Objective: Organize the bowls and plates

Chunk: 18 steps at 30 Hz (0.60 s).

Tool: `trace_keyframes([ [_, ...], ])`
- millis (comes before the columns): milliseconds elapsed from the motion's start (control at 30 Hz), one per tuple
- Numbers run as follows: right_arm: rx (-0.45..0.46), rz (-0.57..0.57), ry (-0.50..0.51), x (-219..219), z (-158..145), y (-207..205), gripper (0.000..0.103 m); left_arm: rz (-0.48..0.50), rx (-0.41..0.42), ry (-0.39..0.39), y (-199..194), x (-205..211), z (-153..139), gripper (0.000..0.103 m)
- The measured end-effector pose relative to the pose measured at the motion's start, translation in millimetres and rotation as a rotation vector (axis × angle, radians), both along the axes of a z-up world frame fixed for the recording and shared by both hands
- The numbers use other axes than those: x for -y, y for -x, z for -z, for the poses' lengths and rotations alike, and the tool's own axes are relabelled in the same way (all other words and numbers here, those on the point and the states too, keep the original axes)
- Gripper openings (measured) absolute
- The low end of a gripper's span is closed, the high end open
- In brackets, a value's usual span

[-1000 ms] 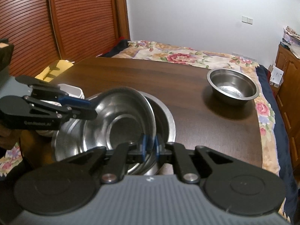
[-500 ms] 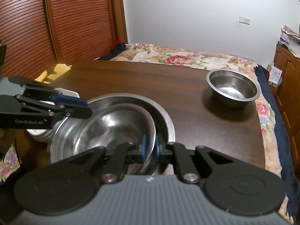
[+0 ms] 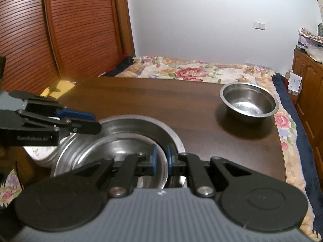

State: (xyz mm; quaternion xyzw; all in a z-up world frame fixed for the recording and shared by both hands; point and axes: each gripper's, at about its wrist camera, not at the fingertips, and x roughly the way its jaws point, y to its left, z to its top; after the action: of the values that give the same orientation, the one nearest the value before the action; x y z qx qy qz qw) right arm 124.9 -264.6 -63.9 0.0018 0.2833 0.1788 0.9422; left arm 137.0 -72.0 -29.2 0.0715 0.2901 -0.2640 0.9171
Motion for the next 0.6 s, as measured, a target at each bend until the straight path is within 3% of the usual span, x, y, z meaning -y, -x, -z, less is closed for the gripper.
trace_keyframes([
  [600,0.088,0.107,-0.053,39,-19,-6,0.012,0.007,0.039,-0.018,-28,23,-13,0.026],
])
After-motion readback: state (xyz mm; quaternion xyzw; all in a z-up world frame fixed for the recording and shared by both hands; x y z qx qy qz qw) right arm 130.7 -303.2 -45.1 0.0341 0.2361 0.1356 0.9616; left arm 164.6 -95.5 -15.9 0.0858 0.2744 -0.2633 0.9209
